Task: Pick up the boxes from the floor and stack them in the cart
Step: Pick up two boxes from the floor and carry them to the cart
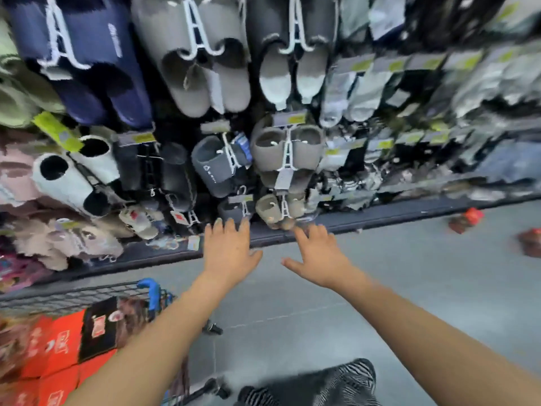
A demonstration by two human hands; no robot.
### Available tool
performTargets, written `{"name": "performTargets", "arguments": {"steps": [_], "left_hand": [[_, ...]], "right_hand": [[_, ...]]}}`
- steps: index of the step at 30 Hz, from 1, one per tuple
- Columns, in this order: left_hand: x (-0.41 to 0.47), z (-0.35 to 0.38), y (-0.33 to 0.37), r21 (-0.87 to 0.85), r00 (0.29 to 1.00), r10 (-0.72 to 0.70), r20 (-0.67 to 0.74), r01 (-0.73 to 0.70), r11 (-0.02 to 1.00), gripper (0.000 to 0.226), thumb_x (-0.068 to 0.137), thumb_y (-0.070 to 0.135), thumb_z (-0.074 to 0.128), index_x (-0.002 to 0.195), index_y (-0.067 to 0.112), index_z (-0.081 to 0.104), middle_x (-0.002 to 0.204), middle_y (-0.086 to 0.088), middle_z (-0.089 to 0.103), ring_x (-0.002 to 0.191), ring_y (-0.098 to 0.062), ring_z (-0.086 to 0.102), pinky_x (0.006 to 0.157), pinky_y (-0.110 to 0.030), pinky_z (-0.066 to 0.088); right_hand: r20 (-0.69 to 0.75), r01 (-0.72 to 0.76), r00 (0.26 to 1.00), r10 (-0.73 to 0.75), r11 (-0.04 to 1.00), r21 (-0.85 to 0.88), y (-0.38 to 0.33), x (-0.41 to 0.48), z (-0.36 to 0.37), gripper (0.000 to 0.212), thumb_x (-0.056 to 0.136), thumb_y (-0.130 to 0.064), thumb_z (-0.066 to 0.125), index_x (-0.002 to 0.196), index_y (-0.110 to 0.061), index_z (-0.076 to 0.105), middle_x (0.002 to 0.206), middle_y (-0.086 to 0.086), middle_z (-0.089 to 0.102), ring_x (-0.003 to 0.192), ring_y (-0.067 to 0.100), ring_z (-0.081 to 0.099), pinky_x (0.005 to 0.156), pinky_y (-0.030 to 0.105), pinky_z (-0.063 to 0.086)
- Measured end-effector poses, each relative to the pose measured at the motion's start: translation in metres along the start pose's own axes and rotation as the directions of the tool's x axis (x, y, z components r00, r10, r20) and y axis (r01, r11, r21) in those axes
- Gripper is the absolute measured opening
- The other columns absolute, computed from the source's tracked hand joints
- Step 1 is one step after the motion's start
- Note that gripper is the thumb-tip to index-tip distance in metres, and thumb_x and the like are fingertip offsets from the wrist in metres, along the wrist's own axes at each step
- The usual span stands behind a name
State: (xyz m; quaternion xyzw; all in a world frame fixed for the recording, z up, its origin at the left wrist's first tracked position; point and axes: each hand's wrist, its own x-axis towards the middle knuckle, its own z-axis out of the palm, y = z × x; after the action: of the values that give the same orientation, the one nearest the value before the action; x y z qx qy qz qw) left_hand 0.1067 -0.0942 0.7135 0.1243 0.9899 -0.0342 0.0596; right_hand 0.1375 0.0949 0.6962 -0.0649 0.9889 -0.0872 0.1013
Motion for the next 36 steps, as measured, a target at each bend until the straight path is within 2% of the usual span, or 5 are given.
{"name": "performTargets", "arguments": {"steps": [4,7,16,22,36], "left_hand": [[0.035,-0.010,0.120,0.048,0.968,0.252,0.011,-0.252,0.967,0.069,0.081,0.062,0.053,0.133,0.018,0.043,0.126,-0.012,0.056,0.121,-0.033,0.046,0.099,-0.042,0.034],[0.053,-0.011,0.217,0.086,0.916,0.400,0.028,-0.400,0.912,0.073,0.084,0.063,0.049,0.138,0.015,0.037,0.129,-0.014,0.053,0.122,-0.035,0.046,0.099,-0.043,0.035],[0.071,-0.003,0.478,0.080,0.763,0.644,0.055,-0.646,0.759,0.074,0.080,0.067,0.050,0.135,0.018,0.038,0.126,-0.010,0.056,0.118,-0.031,0.050,0.095,-0.040,0.040],[0.093,0.010,0.587,0.086,0.702,0.704,0.113,-0.712,0.697,0.080,0.084,0.067,0.045,0.144,0.017,0.028,0.134,-0.012,0.050,0.126,-0.032,0.041,0.105,-0.044,0.033],[0.289,0.042,0.880,0.038,0.598,0.785,0.160,-0.799,0.600,0.082,0.080,0.067,0.051,0.140,0.014,0.036,0.130,-0.013,0.053,0.120,-0.034,0.048,0.099,-0.042,0.039]], "right_hand": [[-0.007,-0.251,0.968,0.252,0.965,0.079,0.108,-0.052,-0.006,0.080,0.088,-0.062,0.049,0.147,-0.014,0.025,0.138,0.019,0.037,0.129,0.036,0.033,0.102,0.043,0.032],[-0.018,-0.404,0.912,0.410,0.904,0.137,0.191,-0.099,-0.009,0.081,0.087,-0.062,0.050,0.148,-0.015,0.025,0.137,0.018,0.040,0.127,0.035,0.035,0.102,0.042,0.033],[0.025,-0.691,0.702,0.712,0.672,0.267,0.403,-0.239,-0.012,0.081,0.085,-0.064,0.053,0.146,-0.016,0.031,0.132,0.016,0.047,0.126,0.033,0.040,0.103,0.041,0.037],[0.095,-0.765,0.603,0.792,0.540,0.350,0.500,-0.274,-0.005,0.077,0.088,-0.063,0.050,0.145,-0.016,0.029,0.134,0.014,0.042,0.129,0.031,0.033,0.104,0.041,0.035],[0.173,-0.816,0.500,0.849,0.394,0.424,0.811,-0.205,-0.019,0.076,0.088,-0.062,0.051,0.145,-0.016,0.031,0.131,0.015,0.045,0.127,0.031,0.035,0.103,0.041,0.034]]}}
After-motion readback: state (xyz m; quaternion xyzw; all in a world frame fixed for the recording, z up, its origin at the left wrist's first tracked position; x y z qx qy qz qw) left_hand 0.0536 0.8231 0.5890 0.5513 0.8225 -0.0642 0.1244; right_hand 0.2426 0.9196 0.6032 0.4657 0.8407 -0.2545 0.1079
